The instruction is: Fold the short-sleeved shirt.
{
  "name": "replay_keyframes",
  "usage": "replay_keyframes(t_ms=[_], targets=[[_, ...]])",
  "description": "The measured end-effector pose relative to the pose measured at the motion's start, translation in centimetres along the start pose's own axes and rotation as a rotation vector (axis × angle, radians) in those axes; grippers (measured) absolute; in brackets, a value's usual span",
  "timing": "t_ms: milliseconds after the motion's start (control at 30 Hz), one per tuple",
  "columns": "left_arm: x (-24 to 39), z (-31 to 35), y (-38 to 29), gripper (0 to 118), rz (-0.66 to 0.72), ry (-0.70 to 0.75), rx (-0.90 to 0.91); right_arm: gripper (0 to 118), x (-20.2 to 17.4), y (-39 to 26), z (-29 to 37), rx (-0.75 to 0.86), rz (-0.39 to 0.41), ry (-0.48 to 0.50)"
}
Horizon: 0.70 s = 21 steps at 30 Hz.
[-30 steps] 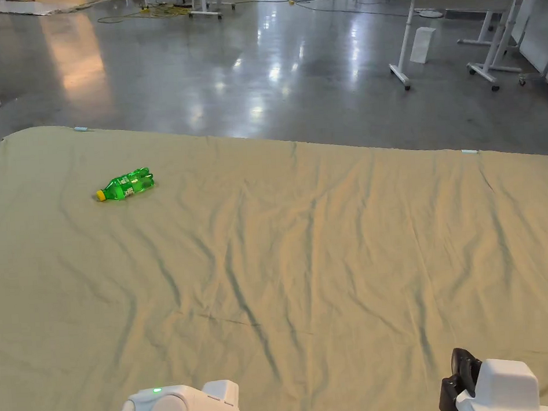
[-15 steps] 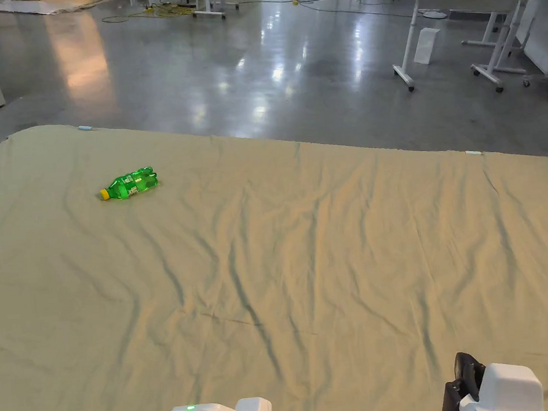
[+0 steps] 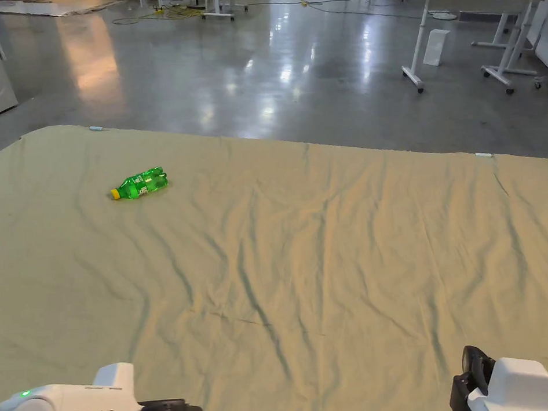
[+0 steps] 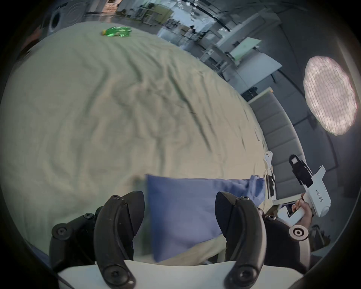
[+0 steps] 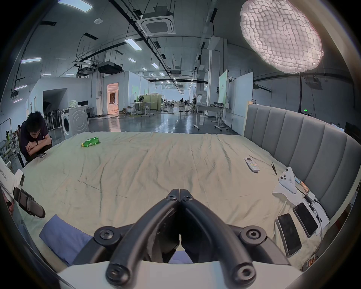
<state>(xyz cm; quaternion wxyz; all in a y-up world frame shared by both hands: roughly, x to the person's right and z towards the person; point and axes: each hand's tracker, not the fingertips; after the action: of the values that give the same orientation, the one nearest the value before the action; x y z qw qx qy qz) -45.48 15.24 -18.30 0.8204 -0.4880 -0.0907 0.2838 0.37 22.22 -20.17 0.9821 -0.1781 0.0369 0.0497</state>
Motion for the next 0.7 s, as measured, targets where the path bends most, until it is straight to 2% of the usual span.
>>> replay_keyframes(t_ms=[67,200,300,433,467,500,567,633,700], targets=[[-2.0,-0.7,-0.4,78,0.032,-0.018,-0.029,0,-0.1,-0.1,0.0,-0.002,-0.001,0.001],[-4.7,-3.1,-1.3,79,0.121,-0.145,-0.114,0,-0.4,-0.1,0.1,-0.005,0.0,0.008],[-5.3,-3.4,-2.1,78,0.115,-0.253,-0.027,0,-0.4,-0.3,-0.1,-0.007,-0.001,0.01],[-5.1,-4.6,-2.6,76,0.205,-0.382,-0.105,0,-0.4,-0.2,0.1,-0.008,-0.003,0.006],[-5.9,-5.3,-2.6,71,0.193,-0.37,-0.107,0,-0.4,-0.3,0.1,-0.009,-0.003,0.005],[-5.5,-5.5,-2.9,58,0.151,-0.332,-0.103,0,-0.4,-0.3,0.1,-0.01,-0.005,0.003],[-5.3,-5.9,-3.3,19,0.102,-0.263,-0.098,0,-0.2,-0.4,0.1,-0.011,-0.008,0.0],[-4.5,-5.5,-3.2,18,0.175,-0.307,-0.087,0,-0.1,-0.6,0.0,-0.016,-0.007,-0.001],[-4.4,-4.7,-3.0,15,0.163,-0.307,-0.072,0,0.1,-0.7,-0.1,-0.017,-0.006,-0.002]])
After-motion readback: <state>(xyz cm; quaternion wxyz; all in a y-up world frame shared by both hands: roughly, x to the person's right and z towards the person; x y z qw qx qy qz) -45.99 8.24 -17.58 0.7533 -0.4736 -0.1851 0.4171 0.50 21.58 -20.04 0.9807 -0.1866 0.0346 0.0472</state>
